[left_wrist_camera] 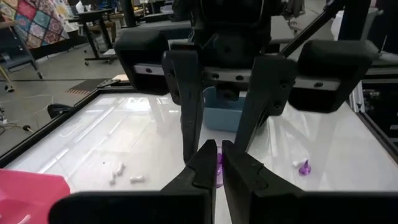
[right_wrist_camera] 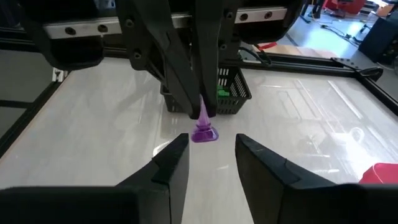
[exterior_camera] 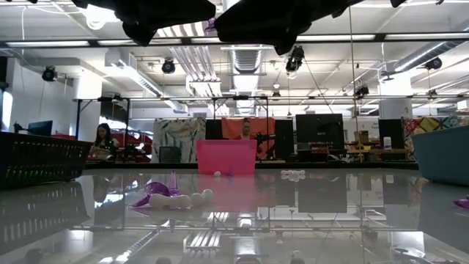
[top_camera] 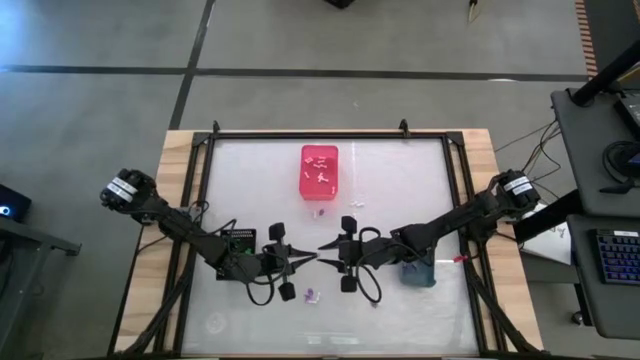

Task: Sort Halloween decoration
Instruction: Put the witch hat toy into the blue bin

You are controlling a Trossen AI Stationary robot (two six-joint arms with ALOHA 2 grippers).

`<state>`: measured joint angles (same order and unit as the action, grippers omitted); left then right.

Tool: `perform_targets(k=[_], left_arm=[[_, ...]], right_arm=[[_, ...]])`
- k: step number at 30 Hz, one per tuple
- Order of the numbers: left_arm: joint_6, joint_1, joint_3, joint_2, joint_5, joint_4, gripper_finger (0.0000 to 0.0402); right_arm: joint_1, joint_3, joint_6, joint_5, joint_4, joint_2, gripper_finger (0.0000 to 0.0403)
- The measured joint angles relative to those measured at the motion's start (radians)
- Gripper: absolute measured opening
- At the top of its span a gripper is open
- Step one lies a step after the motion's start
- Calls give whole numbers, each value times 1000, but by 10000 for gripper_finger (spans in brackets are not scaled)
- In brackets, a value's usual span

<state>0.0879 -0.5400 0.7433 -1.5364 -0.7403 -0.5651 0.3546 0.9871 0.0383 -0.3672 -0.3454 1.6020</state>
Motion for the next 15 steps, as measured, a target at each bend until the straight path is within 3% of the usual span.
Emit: perform_targets(k=[15], left_arm=[[0,8,0,0,-1,-3,1]], right_arm=[[0,0,-35,0,-9,0,78]])
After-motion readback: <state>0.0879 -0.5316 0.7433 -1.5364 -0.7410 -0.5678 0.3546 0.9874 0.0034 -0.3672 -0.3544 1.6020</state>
